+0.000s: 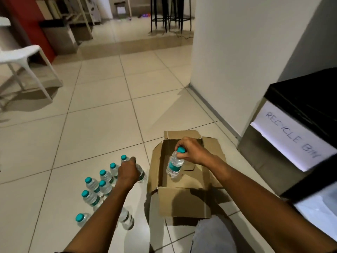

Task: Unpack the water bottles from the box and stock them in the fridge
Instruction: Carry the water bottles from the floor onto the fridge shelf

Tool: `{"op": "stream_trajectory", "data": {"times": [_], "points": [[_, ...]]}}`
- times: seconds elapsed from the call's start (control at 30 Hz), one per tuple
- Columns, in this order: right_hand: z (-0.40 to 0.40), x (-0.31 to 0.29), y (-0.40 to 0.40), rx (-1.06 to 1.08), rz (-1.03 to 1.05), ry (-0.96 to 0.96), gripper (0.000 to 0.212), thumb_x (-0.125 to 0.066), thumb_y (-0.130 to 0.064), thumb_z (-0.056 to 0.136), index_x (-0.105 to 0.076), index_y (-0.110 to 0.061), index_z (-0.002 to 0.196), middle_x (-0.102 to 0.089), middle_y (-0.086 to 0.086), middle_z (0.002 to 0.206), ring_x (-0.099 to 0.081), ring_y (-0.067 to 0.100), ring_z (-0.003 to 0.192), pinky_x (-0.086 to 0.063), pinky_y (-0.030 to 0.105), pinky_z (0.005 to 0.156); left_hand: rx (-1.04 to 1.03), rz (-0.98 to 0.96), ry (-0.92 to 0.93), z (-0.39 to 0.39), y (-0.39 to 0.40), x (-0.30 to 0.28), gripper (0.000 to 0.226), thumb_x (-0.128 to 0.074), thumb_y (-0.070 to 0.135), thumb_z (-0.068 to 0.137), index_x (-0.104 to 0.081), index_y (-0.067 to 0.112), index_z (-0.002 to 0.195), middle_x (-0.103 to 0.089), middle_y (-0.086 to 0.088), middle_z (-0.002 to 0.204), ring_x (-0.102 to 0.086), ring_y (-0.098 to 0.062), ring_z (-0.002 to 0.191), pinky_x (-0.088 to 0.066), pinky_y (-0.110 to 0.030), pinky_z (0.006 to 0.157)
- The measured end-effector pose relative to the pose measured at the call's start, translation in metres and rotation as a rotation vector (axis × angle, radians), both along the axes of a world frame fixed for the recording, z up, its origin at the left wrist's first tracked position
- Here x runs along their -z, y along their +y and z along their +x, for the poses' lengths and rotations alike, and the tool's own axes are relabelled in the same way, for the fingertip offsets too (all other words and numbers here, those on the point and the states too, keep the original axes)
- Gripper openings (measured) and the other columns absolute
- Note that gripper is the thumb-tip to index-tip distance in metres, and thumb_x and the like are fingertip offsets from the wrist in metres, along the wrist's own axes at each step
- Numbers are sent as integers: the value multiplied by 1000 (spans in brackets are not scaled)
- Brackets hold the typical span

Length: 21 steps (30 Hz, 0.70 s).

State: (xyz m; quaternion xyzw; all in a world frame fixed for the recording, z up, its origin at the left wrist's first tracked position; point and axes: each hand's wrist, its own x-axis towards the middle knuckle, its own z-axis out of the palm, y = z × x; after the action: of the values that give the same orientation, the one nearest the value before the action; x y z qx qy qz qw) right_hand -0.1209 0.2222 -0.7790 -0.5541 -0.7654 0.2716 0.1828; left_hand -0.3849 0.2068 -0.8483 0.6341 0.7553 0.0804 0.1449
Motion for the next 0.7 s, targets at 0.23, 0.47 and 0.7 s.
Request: {"op": "stream_trajectory", "data": {"times": [0.23,0.47,0.7], "points": [[79,-62,-37,147,91,-89,17,-72,-17,84,-67,-15,100,-61,2,103,-59,16,91,-51,25,77,289,71,0,90,12,-70,29,-63,12,83,-56,14,111,-65,-16,103,-60,-33,95,-50,-36,73],[174,-109,-86,328,68,-117,16,-67,-26,91,-73,-13,98,-63,4,99,-60,15,80,-42,13,55,611,51,-75,197,6,-136,28,-61,9,84,-57,13,111,-62,-16,110,-58,-32,97,-55,-41,80],[254,-152,-151,579,-4,-154,22,-85,-18,74,-74,-11,91,-70,8,93,-66,16,67,-57,25,60,921,92,-96,301,-23,-186,21,-59,11,85,-55,14,106,-61,-14,106,-57,-30,92,-48,-35,70]]}}
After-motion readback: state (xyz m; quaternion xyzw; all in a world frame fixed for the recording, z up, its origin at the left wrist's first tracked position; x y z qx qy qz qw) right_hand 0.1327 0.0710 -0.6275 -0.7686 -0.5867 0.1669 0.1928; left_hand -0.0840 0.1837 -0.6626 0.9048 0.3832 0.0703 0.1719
